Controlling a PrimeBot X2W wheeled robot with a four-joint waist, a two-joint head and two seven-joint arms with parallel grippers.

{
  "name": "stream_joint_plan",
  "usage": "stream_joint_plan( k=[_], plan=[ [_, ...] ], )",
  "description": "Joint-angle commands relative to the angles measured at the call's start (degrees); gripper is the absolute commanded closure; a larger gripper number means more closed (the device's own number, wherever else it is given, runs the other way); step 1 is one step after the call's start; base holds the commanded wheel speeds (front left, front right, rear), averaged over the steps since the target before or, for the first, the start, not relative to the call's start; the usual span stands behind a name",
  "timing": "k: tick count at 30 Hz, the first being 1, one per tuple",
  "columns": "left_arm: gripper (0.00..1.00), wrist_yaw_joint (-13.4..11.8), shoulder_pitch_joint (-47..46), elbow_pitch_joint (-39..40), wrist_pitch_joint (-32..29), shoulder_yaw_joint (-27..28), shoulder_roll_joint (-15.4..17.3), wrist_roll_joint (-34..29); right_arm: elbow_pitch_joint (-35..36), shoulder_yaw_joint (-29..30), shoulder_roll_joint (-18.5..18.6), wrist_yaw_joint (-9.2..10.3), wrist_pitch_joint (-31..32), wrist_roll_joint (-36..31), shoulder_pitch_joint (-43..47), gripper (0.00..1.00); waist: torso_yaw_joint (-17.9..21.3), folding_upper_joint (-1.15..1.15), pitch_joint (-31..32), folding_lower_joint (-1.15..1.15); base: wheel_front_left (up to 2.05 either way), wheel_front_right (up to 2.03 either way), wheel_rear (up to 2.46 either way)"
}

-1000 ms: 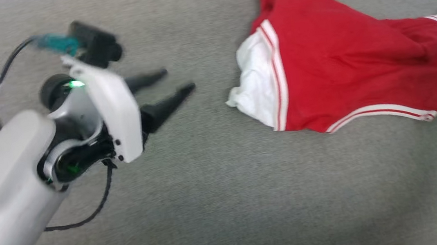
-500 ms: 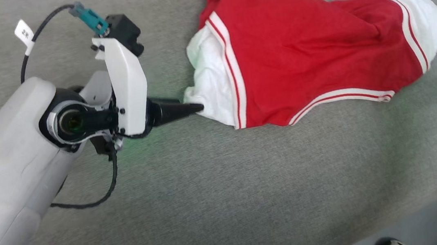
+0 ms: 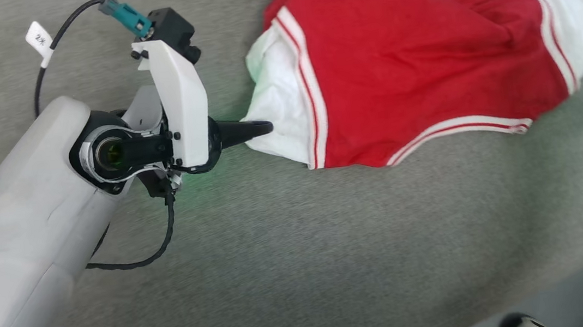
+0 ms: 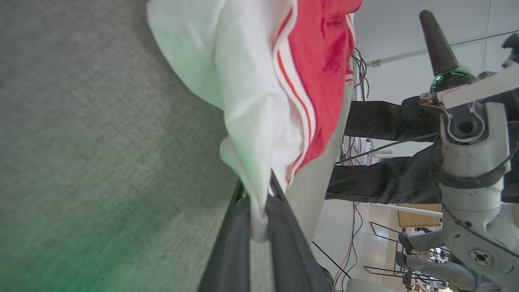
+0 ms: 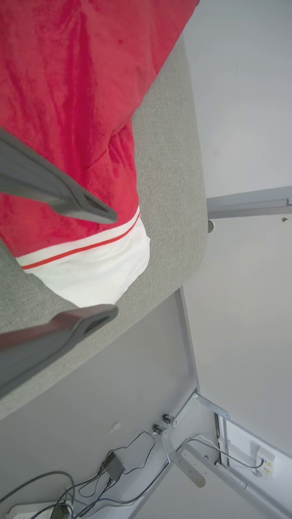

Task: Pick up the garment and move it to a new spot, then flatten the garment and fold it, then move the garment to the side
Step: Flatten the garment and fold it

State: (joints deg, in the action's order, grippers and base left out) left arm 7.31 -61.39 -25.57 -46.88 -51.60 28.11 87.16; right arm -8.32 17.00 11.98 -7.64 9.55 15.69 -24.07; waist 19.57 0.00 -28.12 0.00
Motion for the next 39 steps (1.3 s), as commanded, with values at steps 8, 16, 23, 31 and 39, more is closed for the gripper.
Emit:
stream_joint_plan(
  k=[8,16,23,31,39],
  plan=[
    [1.0,0.2,2.7,6.1,2.0,3.3,7.3,1.9,2.2,-0.5,1.6,0.27,2.5,-1.6,0.1,0.0,-9.5,0.0,4.3,0.0,0.0,0.0,0.0],
    [1.0,0.3,6.5,6.8,3.9,4.5,14.2,1.0,4.3,-2.3,2.8,0.27,5.7,-2.7,-0.1,0.0,-16.1,0.0,6.4,0.0,0.0,0.0,0.0],
    [1.0,0.3,9.1,3.7,4.9,1.8,18.9,-3.6,5.8,-3.2,3.5,0.27,7.9,-3.1,-0.6,0.0,-17.7,0.0,6.5,0.0,0.0,0.0,0.0],
    [1.0,0.3,10.2,-0.6,7.8,0.1,17.9,-5.3,7.1,-4.0,4.0,0.27,9.2,-3.3,-0.3,0.0,-17.7,0.0,6.0,0.0,0.0,0.0,0.0],
    [0.0,0.2,11.1,-0.1,13.2,-2.7,18.0,-7.9,7.8,-6.6,5.6,0.27,10.8,-2.7,0.8,0.0,-17.9,0.0,7.4,0.0,0.0,0.0,0.0]
  ],
)
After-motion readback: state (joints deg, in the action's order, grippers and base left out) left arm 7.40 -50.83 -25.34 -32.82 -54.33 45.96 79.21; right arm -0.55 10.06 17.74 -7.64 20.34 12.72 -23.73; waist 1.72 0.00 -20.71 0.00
